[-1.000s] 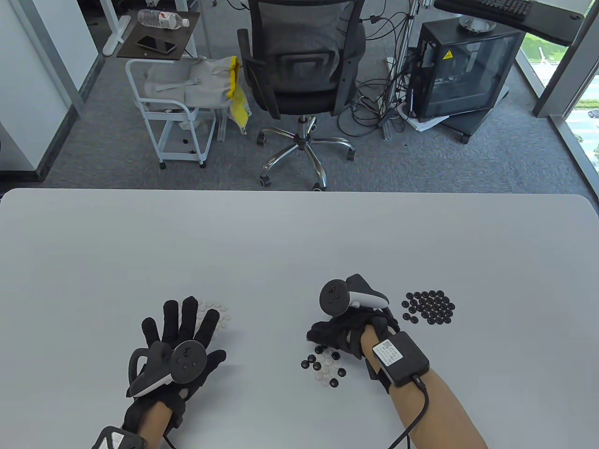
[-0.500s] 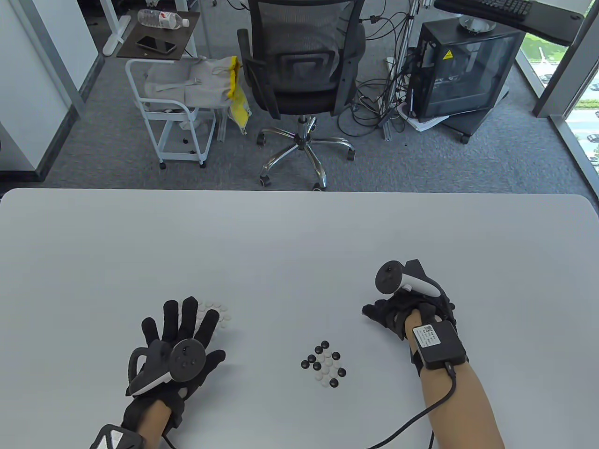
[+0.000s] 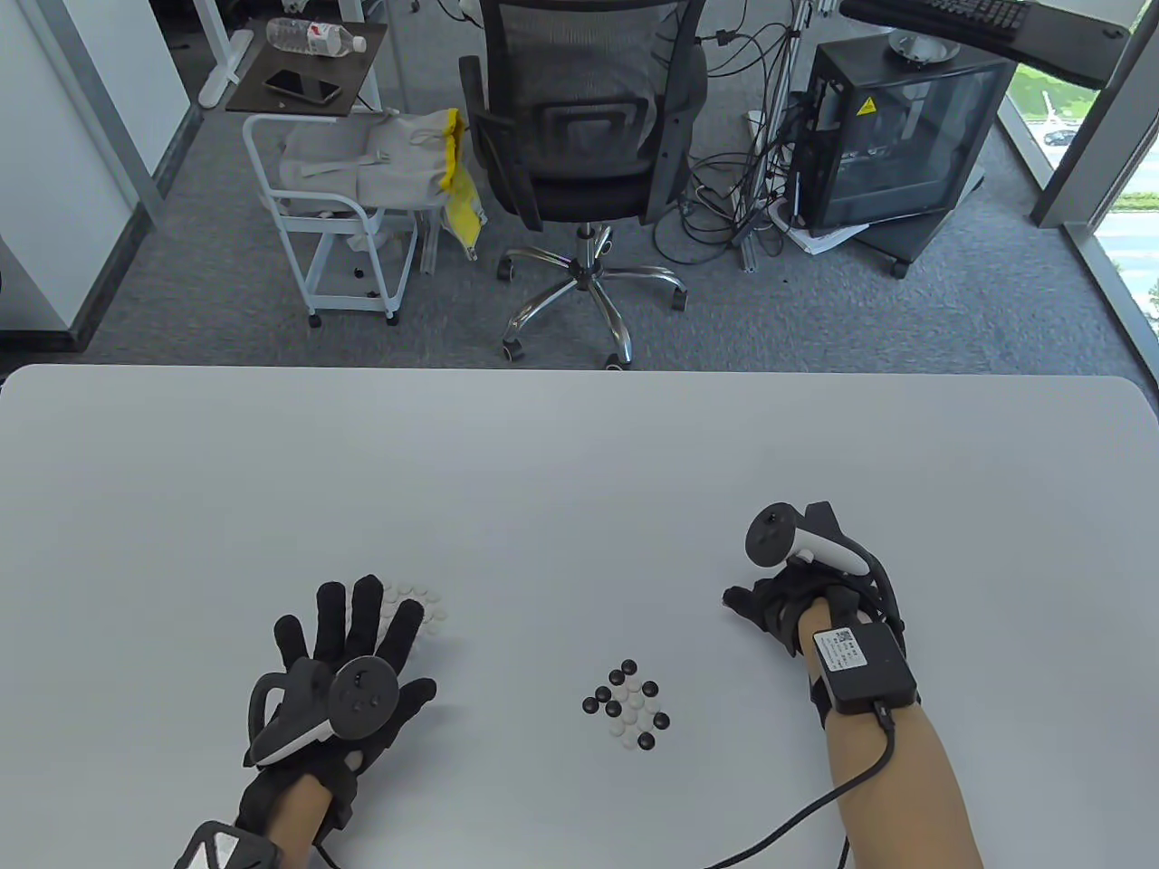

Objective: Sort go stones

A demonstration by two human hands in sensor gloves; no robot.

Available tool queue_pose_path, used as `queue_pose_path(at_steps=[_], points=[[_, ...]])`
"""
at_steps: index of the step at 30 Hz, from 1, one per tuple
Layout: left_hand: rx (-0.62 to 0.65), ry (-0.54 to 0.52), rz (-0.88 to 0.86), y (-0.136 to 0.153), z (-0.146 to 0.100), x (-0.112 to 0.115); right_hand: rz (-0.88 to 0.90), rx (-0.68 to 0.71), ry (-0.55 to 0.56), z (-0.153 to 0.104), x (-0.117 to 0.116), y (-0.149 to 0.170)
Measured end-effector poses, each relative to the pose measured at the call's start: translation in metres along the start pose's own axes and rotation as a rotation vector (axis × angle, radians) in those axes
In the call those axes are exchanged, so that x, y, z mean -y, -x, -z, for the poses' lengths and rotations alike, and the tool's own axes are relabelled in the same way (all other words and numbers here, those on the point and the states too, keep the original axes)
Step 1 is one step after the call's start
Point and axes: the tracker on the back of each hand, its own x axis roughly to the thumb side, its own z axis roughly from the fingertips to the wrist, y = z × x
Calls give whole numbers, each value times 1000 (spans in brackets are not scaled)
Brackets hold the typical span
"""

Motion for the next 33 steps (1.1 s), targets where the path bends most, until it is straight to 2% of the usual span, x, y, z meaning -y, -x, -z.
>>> queue_pose_path(at_steps=[5, 10, 16, 20, 27, 33], points=[[2, -6, -3, 0, 0, 0, 21, 50, 29, -8, 7, -6], [2, -1, 2, 0, 0, 0, -2, 218, 12, -25, 11, -32], [-1, -2, -2, 0, 0, 0, -137, 391, -83, -41, -11, -75], [1, -4, 0, 0, -1, 0, -143, 480, -130, -44, -28, -94], [4, -8, 5, 0, -1, 0, -147, 514, -163, -34, -48, -106], [0, -8, -5, 2, -2, 1, -117, 475, -145, -29, -49, -86]])
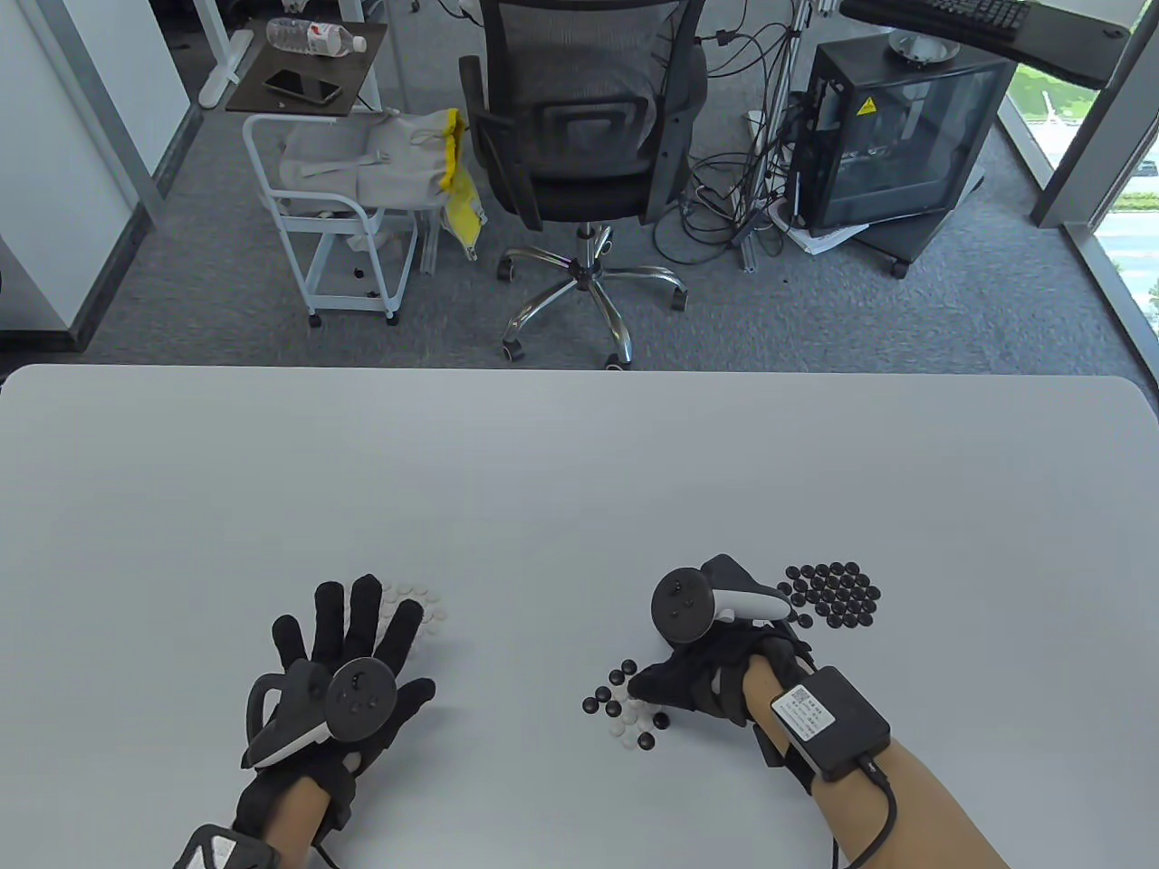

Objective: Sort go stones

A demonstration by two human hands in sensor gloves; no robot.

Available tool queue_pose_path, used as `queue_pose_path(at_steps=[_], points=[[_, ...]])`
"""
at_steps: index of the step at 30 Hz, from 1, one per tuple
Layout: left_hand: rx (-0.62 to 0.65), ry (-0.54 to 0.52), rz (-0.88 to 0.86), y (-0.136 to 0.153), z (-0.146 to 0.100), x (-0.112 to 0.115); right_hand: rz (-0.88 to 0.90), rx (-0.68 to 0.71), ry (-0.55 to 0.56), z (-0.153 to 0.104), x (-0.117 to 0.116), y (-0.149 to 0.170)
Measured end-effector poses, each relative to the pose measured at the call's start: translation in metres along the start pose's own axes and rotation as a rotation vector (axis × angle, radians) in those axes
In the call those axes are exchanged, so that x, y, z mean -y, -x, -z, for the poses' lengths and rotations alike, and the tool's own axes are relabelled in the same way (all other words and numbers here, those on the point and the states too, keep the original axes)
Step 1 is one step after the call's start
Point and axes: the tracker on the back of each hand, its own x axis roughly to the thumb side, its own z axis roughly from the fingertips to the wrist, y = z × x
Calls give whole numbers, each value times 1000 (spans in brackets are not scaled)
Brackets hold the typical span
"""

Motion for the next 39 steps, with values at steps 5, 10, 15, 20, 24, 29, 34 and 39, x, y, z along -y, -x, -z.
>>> queue_pose_path(at_steps=[5, 10, 15, 20, 24, 29, 34, 39], points=[[-4, -1, -7, 2, -1, 0, 88, -151, 65, -25, 10, 52], [-14, -3, -12, 5, 0, -1, 169, -280, 122, -61, 5, 104], [-13, 4, -7, 5, 0, 1, 106, -373, 134, -85, -5, 128], [-9, 7, 2, 3, 1, 1, 132, -382, 154, -91, -16, 140], [-9, 10, 5, 2, 1, 1, 117, -380, 169, -89, -18, 142], [-11, 7, 2, 2, 1, 1, 130, -380, 176, -84, -16, 142], [-14, 6, -2, 3, 1, 1, 152, -339, 239, -86, -5, 136], [-14, 7, -13, 4, 1, 1, 164, -191, 301, -86, 14, 103]])
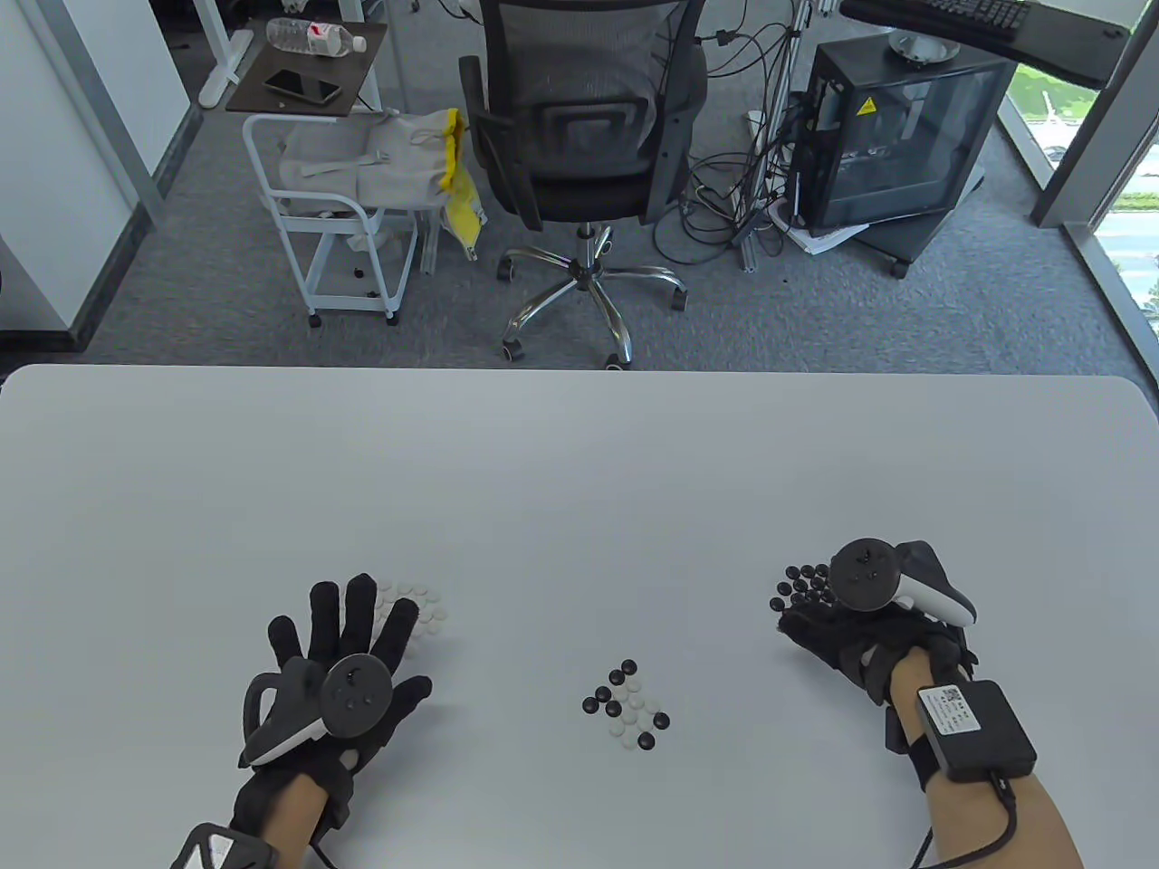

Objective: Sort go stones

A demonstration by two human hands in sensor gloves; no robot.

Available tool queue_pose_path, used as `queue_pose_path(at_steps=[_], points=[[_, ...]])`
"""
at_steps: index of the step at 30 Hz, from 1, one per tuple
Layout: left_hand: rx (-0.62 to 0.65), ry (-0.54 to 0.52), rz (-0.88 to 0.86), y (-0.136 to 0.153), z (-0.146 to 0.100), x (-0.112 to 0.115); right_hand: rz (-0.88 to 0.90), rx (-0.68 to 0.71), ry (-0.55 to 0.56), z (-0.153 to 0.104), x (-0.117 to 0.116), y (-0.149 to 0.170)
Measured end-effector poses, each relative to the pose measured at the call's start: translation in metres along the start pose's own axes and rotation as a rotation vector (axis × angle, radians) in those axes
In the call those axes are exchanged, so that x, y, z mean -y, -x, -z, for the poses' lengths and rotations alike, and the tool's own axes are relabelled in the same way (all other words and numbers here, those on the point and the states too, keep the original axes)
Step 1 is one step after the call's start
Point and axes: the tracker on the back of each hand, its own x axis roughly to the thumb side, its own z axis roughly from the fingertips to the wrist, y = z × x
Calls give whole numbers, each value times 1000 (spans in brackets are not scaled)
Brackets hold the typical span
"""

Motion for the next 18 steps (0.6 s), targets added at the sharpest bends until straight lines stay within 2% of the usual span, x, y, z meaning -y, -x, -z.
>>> queue_pose_path(at_steps=[4, 10, 14, 18], points=[[-2, 4, 1, 0, 0, 0, -52, 83, -100, 4, -8, -36], [-3, 3, 1, 0, 0, -1, -150, 197, -255, 13, -42, -88], [-2, 2, 3, 0, 0, -1, -180, 258, -300, 18, -60, -109], [-2, -2, -1, 1, -1, -2, -188, 278, -337, 22, -74, -114]])
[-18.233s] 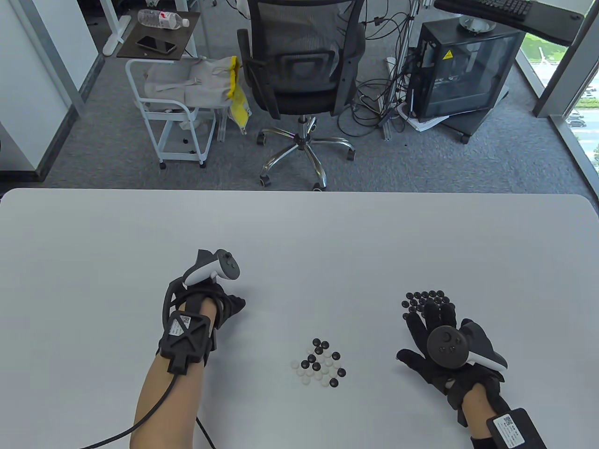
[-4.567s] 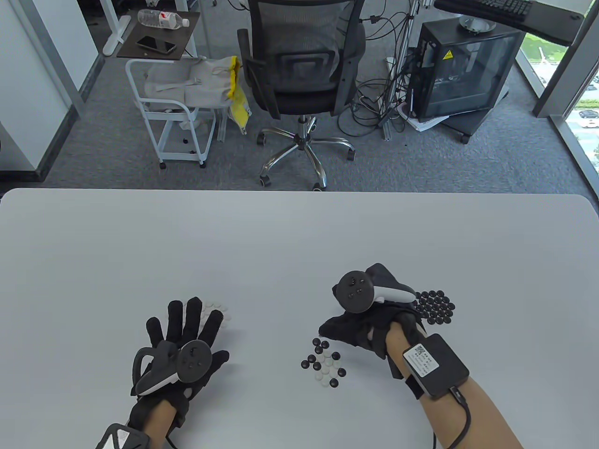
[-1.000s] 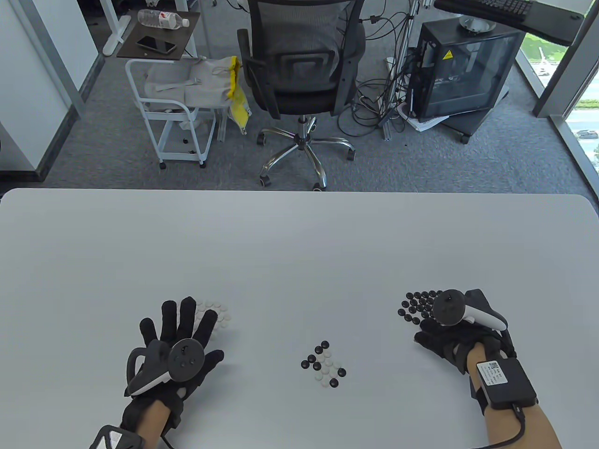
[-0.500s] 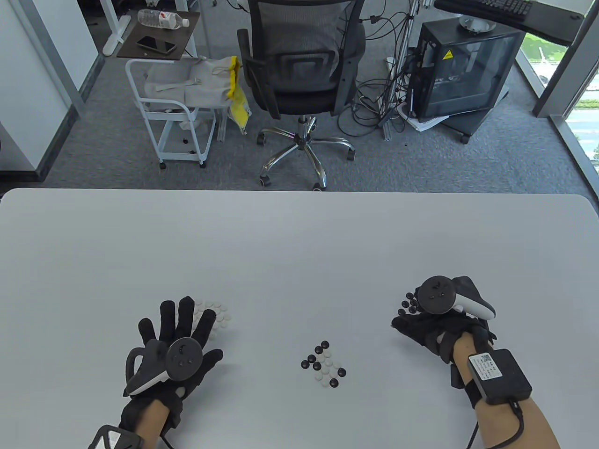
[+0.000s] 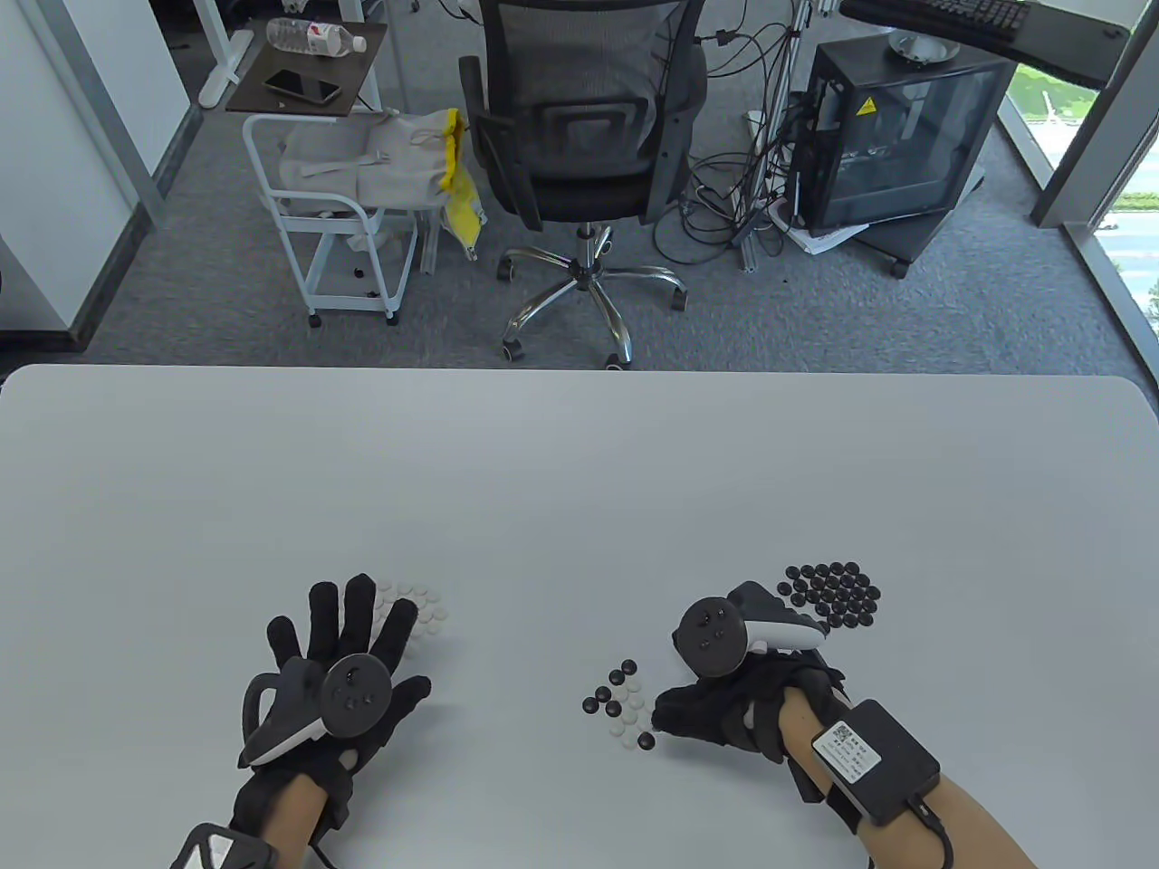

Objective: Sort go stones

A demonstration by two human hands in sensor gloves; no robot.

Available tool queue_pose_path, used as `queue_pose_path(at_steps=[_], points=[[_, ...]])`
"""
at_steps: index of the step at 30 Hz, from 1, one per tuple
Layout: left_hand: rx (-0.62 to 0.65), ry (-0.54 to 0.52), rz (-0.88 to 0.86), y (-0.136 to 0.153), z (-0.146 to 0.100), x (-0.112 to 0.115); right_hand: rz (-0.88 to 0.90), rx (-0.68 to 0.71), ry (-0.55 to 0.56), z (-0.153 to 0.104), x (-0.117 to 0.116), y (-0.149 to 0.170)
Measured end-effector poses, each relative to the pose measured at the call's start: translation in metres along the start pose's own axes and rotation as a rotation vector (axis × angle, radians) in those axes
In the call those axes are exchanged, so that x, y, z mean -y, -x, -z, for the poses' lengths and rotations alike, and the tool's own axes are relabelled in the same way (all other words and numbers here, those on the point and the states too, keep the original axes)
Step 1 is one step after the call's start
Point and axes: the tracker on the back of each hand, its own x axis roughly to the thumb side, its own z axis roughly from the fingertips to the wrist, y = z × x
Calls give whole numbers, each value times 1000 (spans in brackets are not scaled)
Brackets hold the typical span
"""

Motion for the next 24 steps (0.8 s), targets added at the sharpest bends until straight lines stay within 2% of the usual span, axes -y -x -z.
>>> queue_pose_path(at_steps=[4, 8, 17, 21, 24], points=[[-2, -2, -6, 1, 0, 0, -13, -5, -18, 2, -10, 2], [-5, 3, -10, 2, -1, 0, -28, -47, 5, -13, -13, 18], [-8, 7, -9, 2, -1, -1, 40, -370, 74, -81, -17, 107], [-9, 9, -8, 2, -1, -1, 111, -472, 116, -100, -17, 138], [-9, 11, -5, 2, 0, 0, 154, -506, 142, -104, -18, 152]])
